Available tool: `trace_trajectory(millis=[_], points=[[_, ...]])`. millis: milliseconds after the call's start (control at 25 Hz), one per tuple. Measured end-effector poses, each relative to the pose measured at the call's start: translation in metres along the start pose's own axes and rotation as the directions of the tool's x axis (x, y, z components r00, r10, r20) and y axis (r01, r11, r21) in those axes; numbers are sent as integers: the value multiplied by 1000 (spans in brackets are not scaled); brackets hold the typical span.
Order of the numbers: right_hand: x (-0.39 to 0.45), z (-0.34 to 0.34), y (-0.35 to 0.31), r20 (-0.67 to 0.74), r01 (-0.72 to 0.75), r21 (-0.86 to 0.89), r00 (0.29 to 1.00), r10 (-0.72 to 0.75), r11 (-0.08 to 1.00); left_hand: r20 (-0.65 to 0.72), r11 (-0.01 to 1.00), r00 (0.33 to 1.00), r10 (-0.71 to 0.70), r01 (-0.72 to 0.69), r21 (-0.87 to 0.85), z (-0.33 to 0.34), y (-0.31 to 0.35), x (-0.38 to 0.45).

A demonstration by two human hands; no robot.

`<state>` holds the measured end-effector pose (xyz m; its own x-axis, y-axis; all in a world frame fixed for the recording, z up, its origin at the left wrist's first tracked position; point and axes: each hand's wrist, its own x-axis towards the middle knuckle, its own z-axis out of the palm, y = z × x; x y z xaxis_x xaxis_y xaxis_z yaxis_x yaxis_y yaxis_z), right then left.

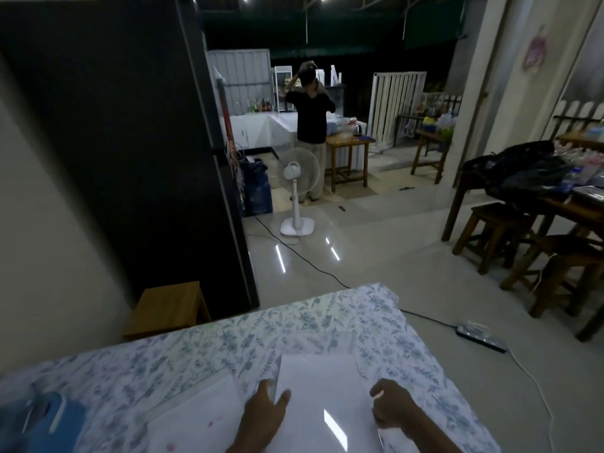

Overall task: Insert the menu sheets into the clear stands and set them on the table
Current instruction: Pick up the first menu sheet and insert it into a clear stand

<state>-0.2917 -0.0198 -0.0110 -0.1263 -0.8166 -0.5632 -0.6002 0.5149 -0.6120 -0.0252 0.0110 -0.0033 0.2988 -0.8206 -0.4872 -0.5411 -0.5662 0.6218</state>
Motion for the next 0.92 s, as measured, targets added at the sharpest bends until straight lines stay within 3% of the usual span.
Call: trace_trajectory(millis=[120,240,400,640,760,920], points=[[-49,-18,-8,5,1,178,1000,-2,984,-23,997,999,34,-35,-64,-28,0,-33],[-89,-25,-12,-13,46,151,999,-45,988,-51,987,996,70,-76,-144,-47,-13,-62],[-121,-24,-11,-30,88,256,996,-83,963,-85,959,990,114,-132,-252,-58,-17,-96],[-91,-22,-4,-83,124,140,990,-113,982,-126,964,978,166,-188,-186,-67,-10,-107],[-72,-26,-15,-90,204,195,978,-190,959,-155,966,966,209,-229,-124,-69,11,-100],[-75,-31,-53,-200,307,-37,930,-308,951,-127,980,972,195,-200,-23,-77,53,-85]])
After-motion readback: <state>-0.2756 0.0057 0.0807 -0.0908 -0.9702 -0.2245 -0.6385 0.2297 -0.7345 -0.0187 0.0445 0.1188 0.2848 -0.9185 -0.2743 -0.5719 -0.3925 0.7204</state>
